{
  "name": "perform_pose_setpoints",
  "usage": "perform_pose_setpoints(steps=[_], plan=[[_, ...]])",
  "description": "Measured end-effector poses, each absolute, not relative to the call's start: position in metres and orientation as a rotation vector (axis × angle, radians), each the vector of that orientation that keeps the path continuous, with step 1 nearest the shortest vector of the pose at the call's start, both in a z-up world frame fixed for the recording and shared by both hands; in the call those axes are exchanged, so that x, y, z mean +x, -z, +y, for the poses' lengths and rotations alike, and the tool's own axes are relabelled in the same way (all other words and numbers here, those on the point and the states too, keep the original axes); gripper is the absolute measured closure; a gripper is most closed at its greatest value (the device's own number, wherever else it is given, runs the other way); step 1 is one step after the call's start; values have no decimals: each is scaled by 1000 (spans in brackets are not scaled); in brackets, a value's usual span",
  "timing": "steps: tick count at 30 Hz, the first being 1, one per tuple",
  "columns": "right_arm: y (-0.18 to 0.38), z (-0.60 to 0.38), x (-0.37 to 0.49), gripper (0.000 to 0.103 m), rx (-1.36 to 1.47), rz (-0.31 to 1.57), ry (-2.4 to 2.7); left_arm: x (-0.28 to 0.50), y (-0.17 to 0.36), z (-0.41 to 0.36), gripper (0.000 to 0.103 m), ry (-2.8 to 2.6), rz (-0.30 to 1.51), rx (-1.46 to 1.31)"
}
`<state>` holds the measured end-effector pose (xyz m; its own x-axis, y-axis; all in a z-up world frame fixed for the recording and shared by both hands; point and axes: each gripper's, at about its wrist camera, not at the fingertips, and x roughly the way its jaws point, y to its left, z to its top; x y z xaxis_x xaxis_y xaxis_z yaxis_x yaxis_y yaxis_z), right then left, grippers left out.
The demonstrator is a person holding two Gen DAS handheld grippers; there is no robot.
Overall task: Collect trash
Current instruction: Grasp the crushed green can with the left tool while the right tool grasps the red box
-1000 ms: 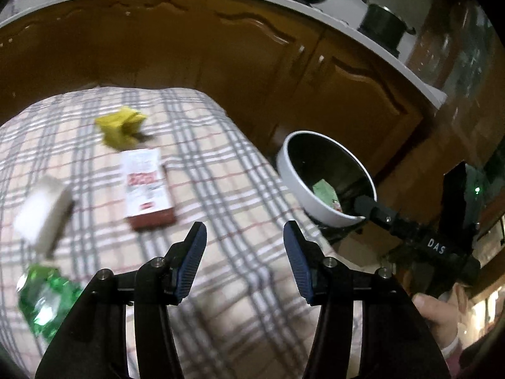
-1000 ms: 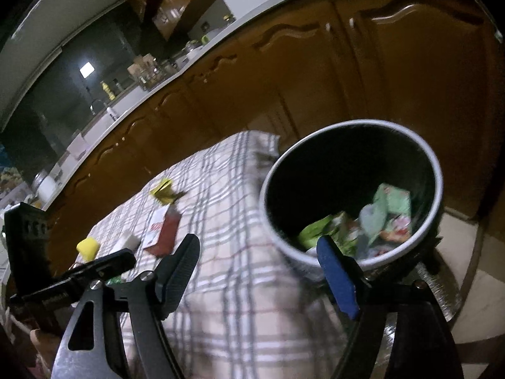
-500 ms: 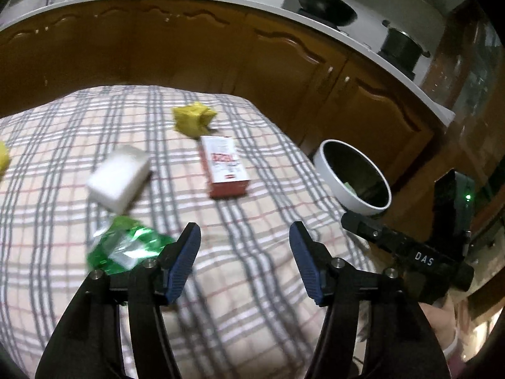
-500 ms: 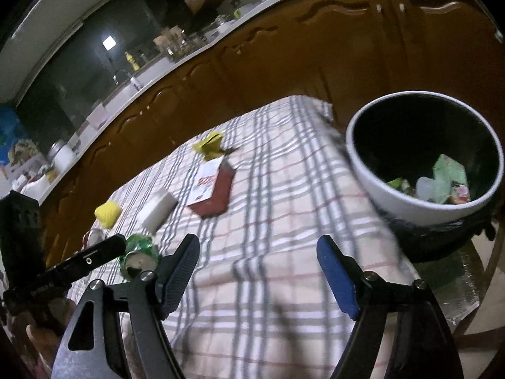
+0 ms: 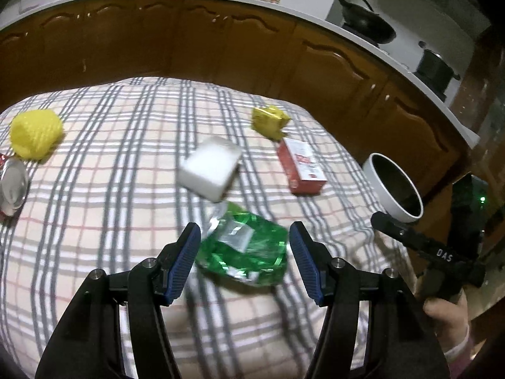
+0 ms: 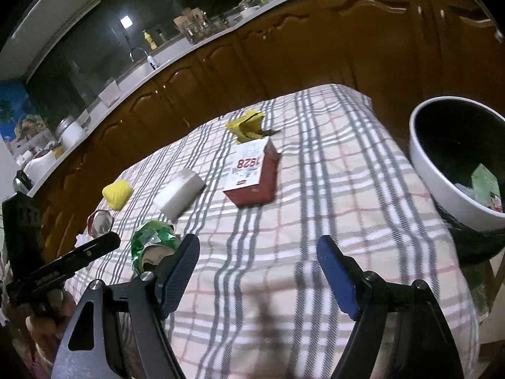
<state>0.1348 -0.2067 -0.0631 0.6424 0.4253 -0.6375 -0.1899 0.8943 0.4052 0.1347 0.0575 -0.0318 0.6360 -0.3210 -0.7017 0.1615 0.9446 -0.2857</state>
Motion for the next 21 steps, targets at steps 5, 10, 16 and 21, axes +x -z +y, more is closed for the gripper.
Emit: perform_pose_setpoints(steps=[5,10,16,21], plan=[[66,-195,145,25,306,809,-369,145,39,61,44,271,860,-173],[68,-189,158,25,298,816,-368,157,47,58,44,274,883,-117],[72,-186,182,25,284,822,-359,174,55,55,44,294,906,-63],[74,-175,207,25,257,830,-356,181,63,49,53,332,944,-42]])
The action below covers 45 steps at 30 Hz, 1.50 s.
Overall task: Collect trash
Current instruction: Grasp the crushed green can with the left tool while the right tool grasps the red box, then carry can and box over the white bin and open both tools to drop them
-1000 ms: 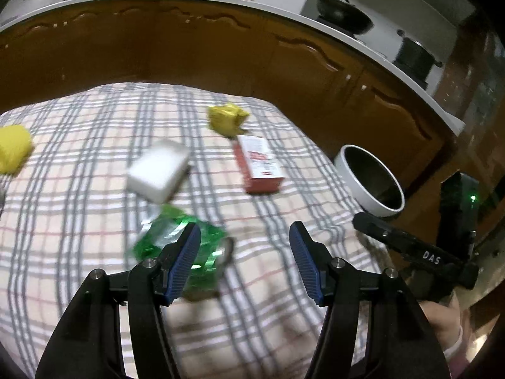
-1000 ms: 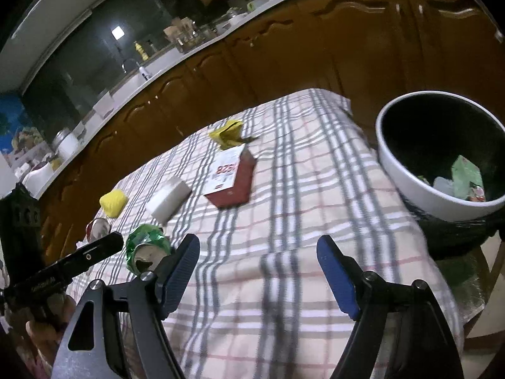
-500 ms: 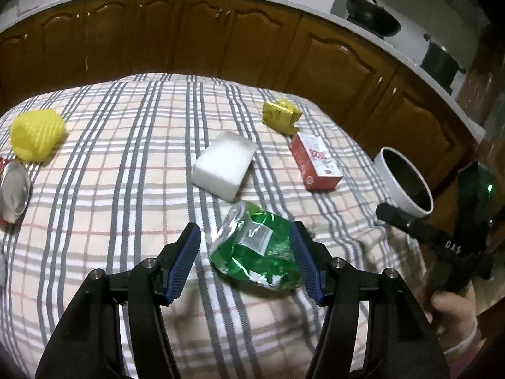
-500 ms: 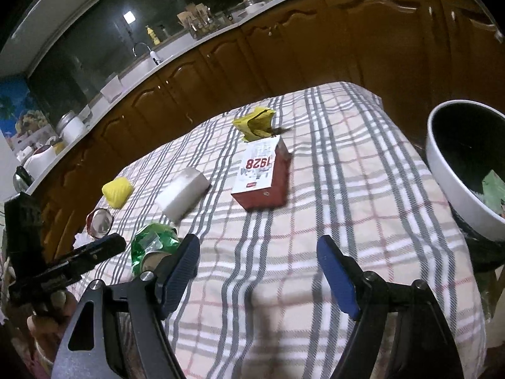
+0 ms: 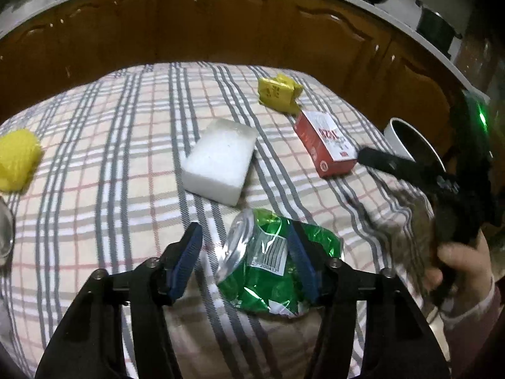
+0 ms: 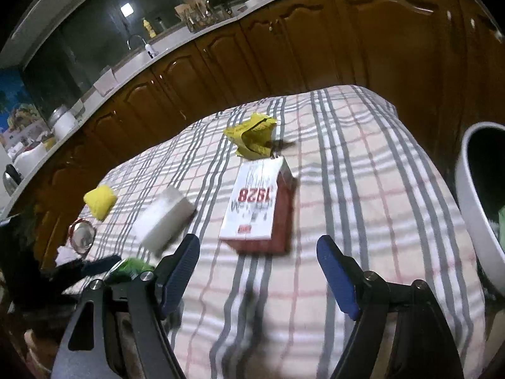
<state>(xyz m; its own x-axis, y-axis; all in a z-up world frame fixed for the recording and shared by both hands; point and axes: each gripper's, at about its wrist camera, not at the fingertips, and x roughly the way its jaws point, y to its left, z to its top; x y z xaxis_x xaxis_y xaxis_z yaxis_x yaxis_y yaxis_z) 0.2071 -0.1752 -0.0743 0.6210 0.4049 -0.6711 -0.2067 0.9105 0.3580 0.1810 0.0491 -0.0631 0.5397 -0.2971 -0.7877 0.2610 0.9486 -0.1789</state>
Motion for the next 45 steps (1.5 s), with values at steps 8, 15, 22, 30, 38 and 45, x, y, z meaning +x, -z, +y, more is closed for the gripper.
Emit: perform_pose_setpoints(steps=[8,15,22,30,38,45], plan=[[91,-151,245,35,176,885,-335,177,63,43,83,371,940,-24],[81,-160,233,54,173,862,-336,168,58,30,89,382,918,-9],[63,-199,200,55,209,816,-317,165,41,11,89,411,866,-38],[53,-242,168,55,264,770,-262,172,33,-13,89,434,846,-60],[45,-284,145,55,306,732,-207,178,24,-44,89,466,825,-50],[42,-319,130,55,345,702,-151,187,18,-79,89,503,819,-36]])
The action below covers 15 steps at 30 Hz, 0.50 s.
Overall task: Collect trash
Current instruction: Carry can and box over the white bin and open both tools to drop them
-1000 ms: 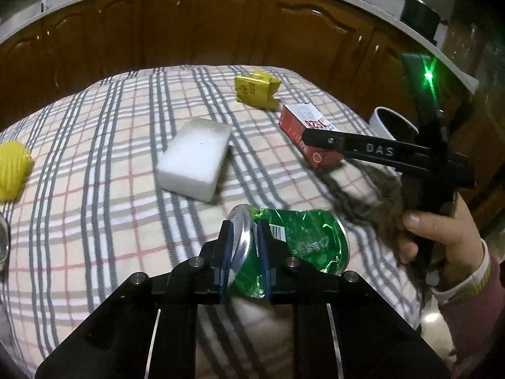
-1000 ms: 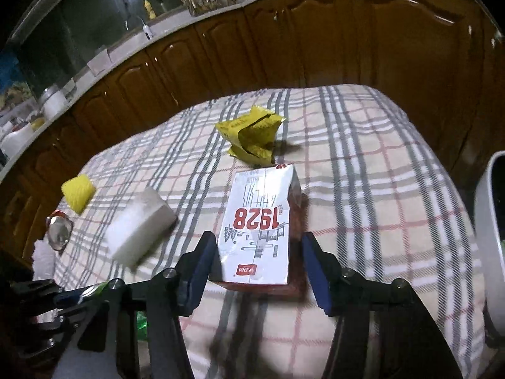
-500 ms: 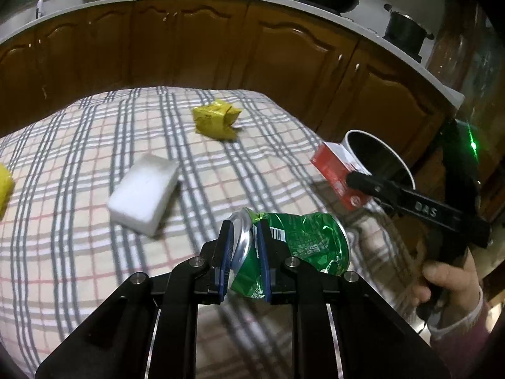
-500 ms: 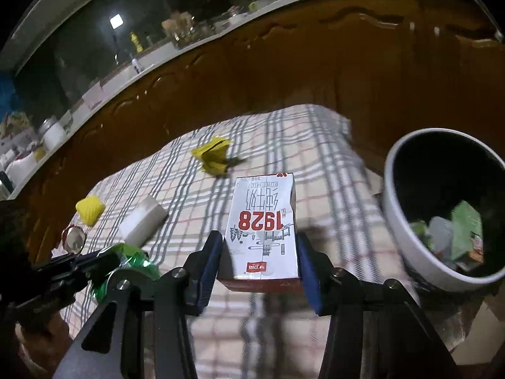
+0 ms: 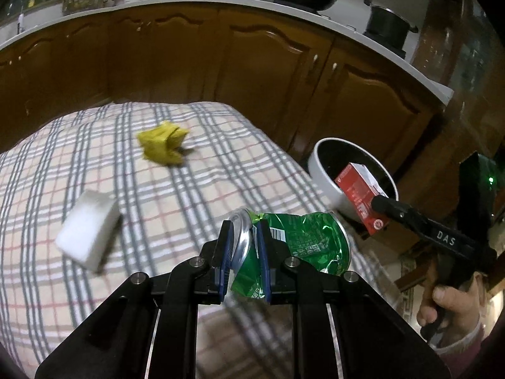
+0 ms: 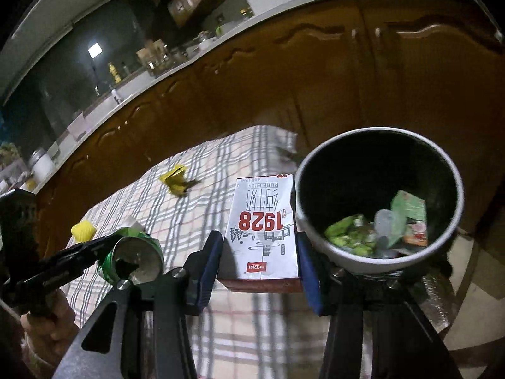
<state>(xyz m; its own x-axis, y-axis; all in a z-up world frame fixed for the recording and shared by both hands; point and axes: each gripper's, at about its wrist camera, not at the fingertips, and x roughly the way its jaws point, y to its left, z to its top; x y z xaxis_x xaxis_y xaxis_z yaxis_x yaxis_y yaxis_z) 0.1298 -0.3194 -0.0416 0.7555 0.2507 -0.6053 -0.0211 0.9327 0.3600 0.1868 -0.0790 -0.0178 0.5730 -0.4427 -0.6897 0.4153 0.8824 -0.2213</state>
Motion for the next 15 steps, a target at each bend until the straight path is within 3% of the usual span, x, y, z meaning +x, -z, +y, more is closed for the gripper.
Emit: perform_pose_setpoints(steps=[15], plan=[[37,-394,114,55,404,653,-31,209,1,-172,89,607,797,13]])
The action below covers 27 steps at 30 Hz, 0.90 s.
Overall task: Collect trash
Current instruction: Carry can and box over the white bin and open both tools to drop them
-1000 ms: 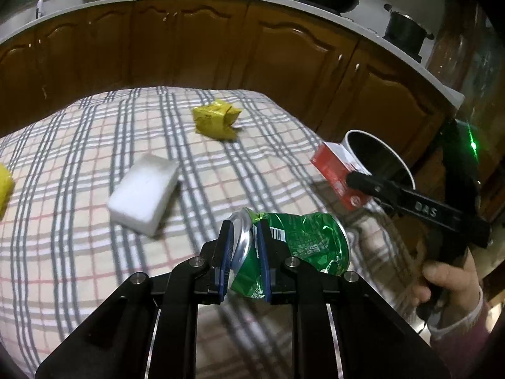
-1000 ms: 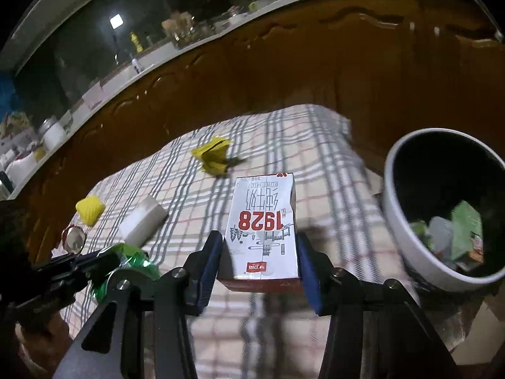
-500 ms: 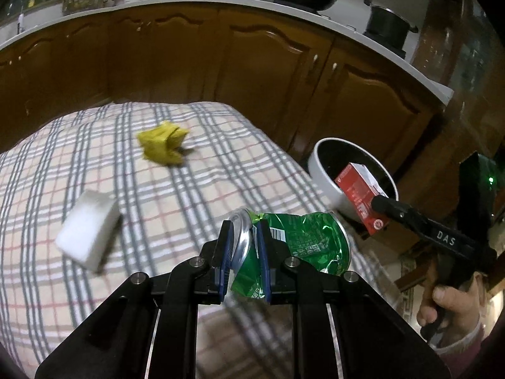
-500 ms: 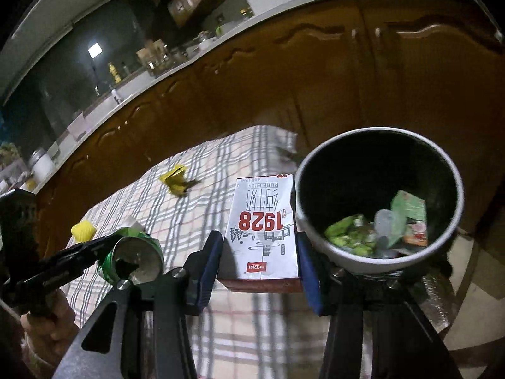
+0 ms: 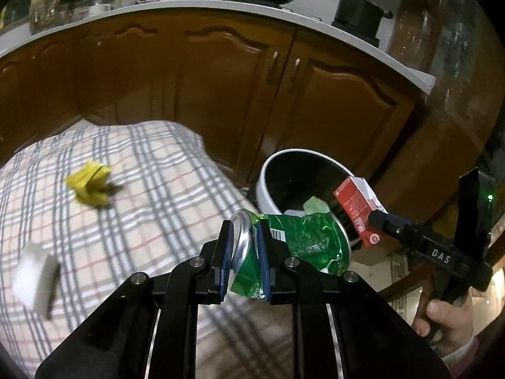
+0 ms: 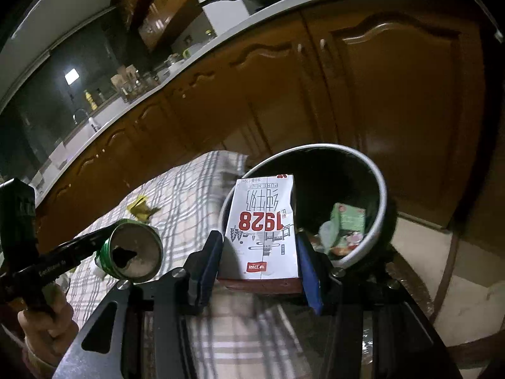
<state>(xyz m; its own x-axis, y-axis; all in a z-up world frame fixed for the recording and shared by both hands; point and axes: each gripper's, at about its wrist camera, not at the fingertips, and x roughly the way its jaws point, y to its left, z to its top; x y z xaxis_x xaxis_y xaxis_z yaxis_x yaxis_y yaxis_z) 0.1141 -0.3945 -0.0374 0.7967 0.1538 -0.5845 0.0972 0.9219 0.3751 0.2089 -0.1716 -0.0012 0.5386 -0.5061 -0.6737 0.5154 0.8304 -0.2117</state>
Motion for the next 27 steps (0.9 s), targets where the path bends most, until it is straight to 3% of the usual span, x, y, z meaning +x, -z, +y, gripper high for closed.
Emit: perform_pose_setpoints(steps=[27], plan=[[52,-444,149,55,422,684,23,258,19,-280,89,631,830,132]])
